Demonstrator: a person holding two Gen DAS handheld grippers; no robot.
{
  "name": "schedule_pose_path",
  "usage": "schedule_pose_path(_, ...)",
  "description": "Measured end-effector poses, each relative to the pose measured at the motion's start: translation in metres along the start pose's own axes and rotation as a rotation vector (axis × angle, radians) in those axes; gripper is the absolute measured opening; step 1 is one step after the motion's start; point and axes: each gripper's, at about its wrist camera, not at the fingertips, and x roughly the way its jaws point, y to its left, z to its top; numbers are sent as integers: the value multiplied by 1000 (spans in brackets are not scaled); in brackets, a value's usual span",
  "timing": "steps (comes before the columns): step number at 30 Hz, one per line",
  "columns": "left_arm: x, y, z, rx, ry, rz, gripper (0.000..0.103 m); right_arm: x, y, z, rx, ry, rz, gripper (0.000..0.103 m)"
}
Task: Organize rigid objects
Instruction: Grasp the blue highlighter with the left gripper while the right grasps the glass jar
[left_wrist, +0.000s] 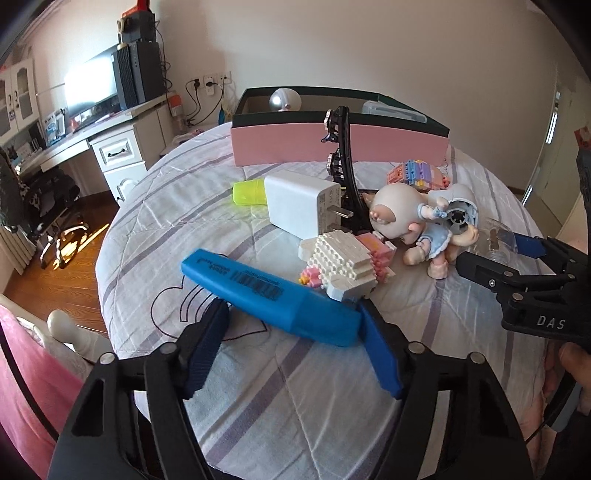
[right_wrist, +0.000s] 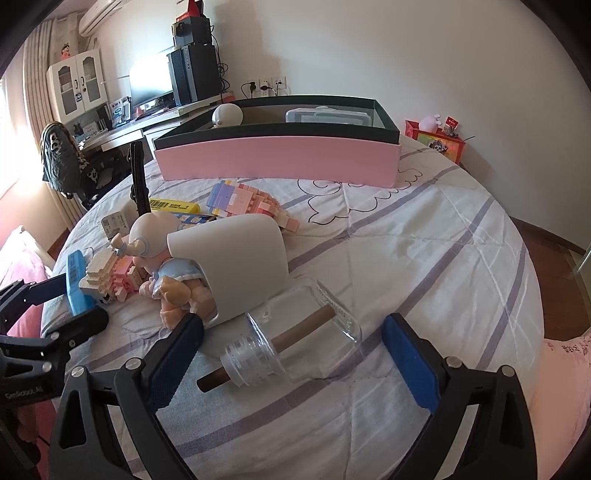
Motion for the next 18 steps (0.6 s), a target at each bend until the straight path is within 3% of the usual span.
schedule_pose_path(7,-3,-3,0,16,-6,-29,38,-7,-5,-2,23,-13,-1,62)
schedule_pose_path(11,-7,0,-1,3,-11,-42,30,-10,-6,-3,28,-14,0,62)
schedule_pose_path(18,-11,24,-3,-96,-6,-56,32,-15,-8,-6,37,-14,0,62)
